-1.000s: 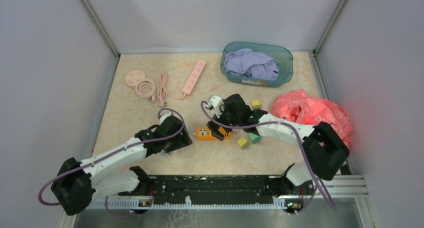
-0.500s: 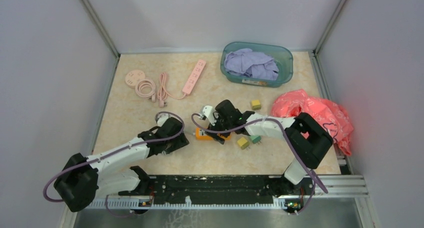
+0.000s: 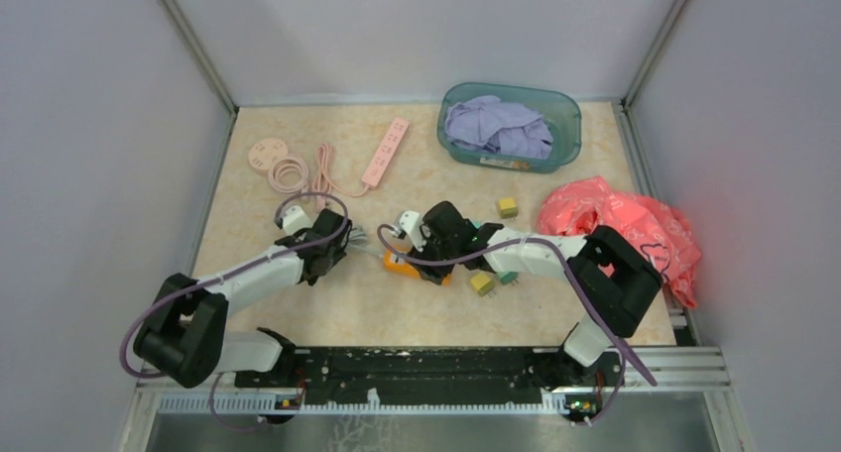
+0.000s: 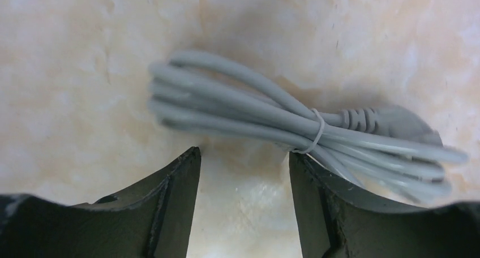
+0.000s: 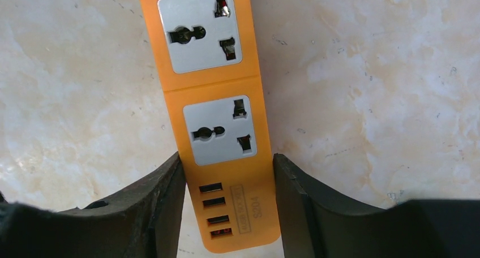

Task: Insert the plug

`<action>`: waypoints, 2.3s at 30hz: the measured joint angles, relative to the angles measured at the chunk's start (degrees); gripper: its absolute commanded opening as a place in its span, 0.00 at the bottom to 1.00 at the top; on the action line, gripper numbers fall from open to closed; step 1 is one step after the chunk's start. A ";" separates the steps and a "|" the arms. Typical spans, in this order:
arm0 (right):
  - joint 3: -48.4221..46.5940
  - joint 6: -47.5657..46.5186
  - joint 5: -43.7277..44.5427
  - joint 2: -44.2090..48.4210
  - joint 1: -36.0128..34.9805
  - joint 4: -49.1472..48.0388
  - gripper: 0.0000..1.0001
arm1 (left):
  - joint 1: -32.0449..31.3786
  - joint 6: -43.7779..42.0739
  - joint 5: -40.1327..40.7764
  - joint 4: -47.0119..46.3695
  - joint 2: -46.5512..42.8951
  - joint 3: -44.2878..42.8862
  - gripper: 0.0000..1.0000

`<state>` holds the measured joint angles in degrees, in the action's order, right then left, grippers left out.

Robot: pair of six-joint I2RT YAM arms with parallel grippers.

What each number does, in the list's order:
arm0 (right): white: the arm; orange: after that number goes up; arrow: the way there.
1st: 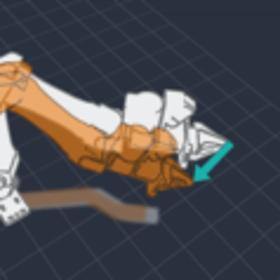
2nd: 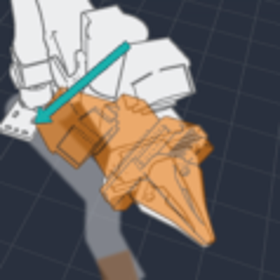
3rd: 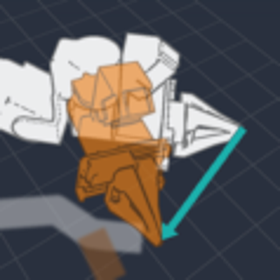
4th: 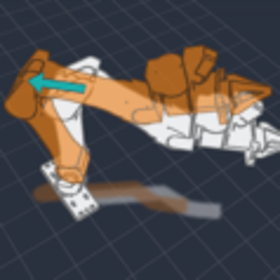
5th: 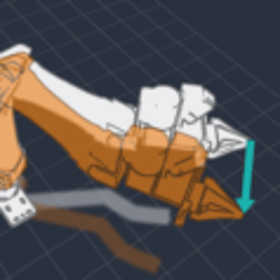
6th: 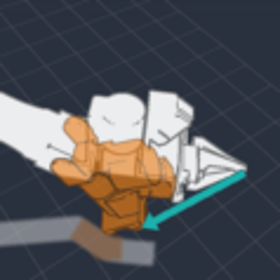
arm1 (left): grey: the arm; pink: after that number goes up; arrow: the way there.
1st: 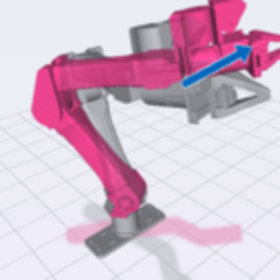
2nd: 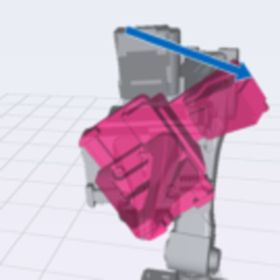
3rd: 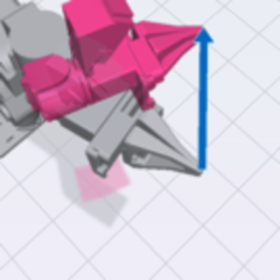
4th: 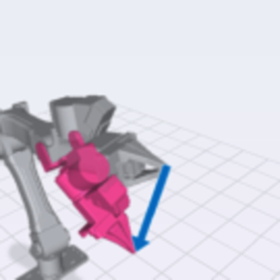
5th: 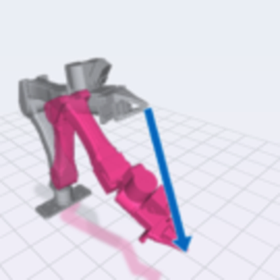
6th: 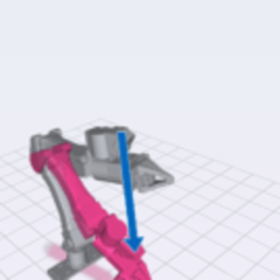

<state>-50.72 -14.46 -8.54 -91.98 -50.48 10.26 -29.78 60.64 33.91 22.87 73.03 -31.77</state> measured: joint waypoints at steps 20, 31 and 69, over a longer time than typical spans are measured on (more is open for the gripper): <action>-2.27 21.00 11.67 -0.85 -6.80 2.47 0.61 | 1.55 -1.75 6.75 5.46 0.94 -6.99 0.91; -3.69 22.64 13.27 1.05 -6.86 6.16 0.77 | 1.68 -8.11 -0.35 5.60 -16.57 -4.50 1.00; 6.97 63.63 41.72 13.25 -0.22 10.32 0.81 | 1.70 -27.15 -30.45 -6.45 -25.38 0.94 1.00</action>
<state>-43.75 49.17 33.19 -78.74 -50.70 20.58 -28.08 33.50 3.46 16.43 47.66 -30.83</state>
